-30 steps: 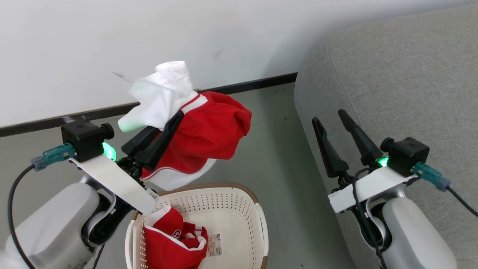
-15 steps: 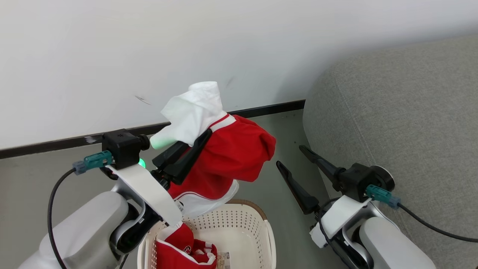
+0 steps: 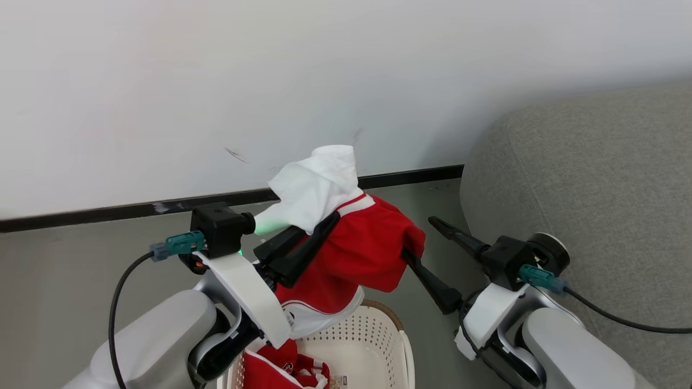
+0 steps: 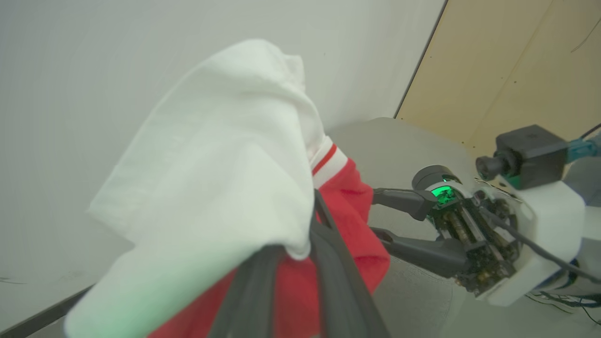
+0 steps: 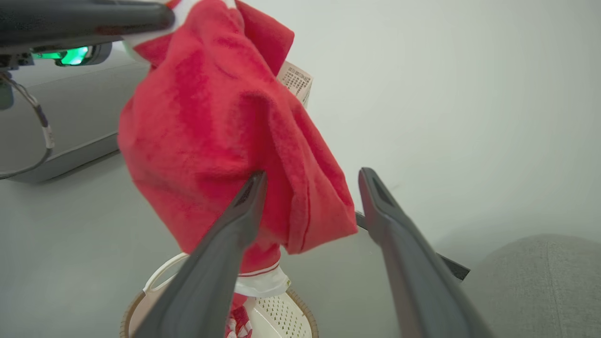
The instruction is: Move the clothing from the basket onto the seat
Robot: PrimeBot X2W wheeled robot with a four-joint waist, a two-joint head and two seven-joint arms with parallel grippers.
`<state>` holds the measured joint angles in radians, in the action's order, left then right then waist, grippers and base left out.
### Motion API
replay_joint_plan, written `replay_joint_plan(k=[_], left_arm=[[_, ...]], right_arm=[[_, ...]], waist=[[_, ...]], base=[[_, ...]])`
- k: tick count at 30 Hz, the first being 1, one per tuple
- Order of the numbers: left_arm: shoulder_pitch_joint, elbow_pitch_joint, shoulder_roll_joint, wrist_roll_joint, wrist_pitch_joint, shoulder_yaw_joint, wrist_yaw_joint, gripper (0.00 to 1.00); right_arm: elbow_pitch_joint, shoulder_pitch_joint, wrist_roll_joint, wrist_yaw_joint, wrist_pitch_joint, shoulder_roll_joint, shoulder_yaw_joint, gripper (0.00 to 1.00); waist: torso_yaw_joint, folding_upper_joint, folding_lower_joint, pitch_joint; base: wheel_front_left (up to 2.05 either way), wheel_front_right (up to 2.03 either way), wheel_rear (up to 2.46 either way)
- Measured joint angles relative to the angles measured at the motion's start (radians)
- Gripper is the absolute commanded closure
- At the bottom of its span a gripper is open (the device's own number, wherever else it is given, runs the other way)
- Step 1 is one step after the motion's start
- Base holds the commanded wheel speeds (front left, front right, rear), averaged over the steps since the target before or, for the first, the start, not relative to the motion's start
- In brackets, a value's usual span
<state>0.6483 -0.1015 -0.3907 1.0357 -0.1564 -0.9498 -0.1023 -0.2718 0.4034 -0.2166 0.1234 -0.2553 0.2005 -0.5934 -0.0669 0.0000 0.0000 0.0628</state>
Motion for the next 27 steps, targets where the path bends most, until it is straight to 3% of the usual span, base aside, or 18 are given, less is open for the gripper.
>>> replay_joint_plan(k=[18, 25, 26, 27], left_arm=[[0.0, 0.007, 0.046, -0.027, 0.032, -0.067, -0.002, 1.0], [0.001, 0.007, 0.053, -0.027, 0.033, -0.073, -0.004, 1.0], [0.002, 0.006, 0.053, -0.027, 0.033, -0.074, -0.006, 1.0], [0.002, 0.005, 0.054, -0.027, 0.033, -0.075, -0.006, 1.0]], right_arm=[[-0.103, 0.12, -0.138, 0.0, 0.01, 0.019, -0.281, 0.0], [-0.14, 0.156, -0.187, 0.0, 0.01, 0.019, -0.316, 0.0], [-0.145, 0.159, -0.195, 0.0, 0.01, 0.019, -0.317, 0.4], [-0.152, 0.16, -0.204, 0.0, 0.01, 0.019, -0.319, 0.63]], waist=[[0.094, 0.0, 0.0, -0.001], [0.119, 0.0, 0.0, 0.003], [0.121, 0.0, 0.0, 0.004], [0.124, 0.0, 0.0, 0.004]], base=[[0.0, 0.0, 0.0], [0.0, 0.0, 0.0], [0.0, 0.0, 0.0], [0.0, 0.0, 0.0]])
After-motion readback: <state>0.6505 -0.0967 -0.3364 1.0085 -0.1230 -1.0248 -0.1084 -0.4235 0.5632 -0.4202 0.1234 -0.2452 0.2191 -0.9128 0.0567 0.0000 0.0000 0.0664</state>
